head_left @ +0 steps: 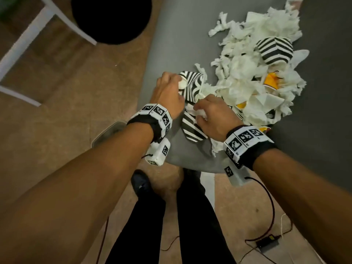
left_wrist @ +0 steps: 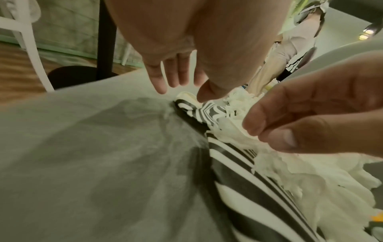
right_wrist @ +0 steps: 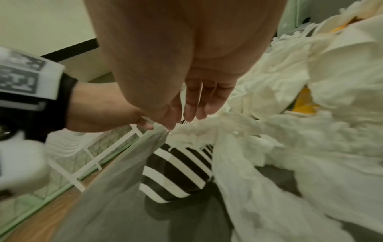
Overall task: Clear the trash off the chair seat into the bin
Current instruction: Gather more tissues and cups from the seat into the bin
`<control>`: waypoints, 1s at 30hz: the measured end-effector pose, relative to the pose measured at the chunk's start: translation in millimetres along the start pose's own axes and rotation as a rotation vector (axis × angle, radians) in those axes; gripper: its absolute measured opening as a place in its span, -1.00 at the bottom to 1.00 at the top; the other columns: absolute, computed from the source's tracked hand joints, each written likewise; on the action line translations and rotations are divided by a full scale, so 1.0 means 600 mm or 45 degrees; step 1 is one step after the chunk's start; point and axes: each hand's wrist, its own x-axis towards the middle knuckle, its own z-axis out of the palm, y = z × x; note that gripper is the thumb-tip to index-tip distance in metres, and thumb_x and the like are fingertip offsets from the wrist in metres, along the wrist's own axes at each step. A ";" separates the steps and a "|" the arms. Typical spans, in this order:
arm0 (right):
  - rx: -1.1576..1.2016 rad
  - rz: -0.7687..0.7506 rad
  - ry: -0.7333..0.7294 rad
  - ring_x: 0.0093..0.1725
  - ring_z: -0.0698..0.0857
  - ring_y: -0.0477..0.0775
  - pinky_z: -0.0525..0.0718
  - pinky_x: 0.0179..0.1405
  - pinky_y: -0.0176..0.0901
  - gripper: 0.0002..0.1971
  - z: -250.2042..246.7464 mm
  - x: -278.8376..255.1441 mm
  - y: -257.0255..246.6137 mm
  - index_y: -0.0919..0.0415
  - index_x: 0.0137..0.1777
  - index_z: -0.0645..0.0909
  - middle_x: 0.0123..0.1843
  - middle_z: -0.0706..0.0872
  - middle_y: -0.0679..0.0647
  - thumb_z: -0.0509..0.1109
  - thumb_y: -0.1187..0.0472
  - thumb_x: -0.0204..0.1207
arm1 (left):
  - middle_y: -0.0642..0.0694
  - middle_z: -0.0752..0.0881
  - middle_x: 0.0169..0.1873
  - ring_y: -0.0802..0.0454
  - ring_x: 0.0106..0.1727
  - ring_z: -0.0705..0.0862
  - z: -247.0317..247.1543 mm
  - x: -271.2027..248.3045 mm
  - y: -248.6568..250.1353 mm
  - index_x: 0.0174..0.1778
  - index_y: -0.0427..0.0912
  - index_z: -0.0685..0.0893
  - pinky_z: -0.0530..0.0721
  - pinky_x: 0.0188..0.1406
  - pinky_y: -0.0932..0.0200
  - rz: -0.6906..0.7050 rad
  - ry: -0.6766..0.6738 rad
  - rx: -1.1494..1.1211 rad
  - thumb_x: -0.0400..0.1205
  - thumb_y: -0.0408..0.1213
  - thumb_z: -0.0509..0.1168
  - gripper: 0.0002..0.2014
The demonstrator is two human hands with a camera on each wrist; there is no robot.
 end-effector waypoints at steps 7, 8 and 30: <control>0.130 0.026 0.017 0.30 0.56 0.23 0.57 0.30 0.08 -0.59 -0.005 -0.027 0.049 0.10 0.39 0.59 0.30 0.57 0.13 0.37 0.07 0.55 | -0.22 0.22 0.62 -0.26 0.61 0.22 0.052 0.047 0.009 0.60 -0.15 0.32 0.32 0.58 -0.20 -0.226 0.023 0.123 0.58 -0.05 0.39 -0.31; 0.118 0.016 0.012 0.30 0.56 0.24 0.57 0.30 0.13 -0.56 -0.002 -0.029 0.050 0.10 0.40 0.58 0.30 0.58 0.13 0.39 0.04 0.53 | -0.21 0.20 0.62 -0.26 0.61 0.21 0.053 0.050 0.009 0.57 -0.13 0.36 0.31 0.57 -0.21 -0.236 -0.001 0.189 0.55 -0.03 0.42 -0.31; 0.271 -0.117 0.078 -0.02 0.64 0.08 0.55 -0.08 -0.12 -0.63 -0.018 0.029 -0.024 0.07 0.17 0.62 -0.06 0.64 -0.05 0.60 0.03 0.43 | 0.07 0.69 -0.03 0.11 -0.04 0.66 -0.025 -0.057 -0.074 0.23 -0.17 0.51 0.54 -0.05 0.31 -0.533 0.402 -0.477 0.51 -0.26 0.43 -0.61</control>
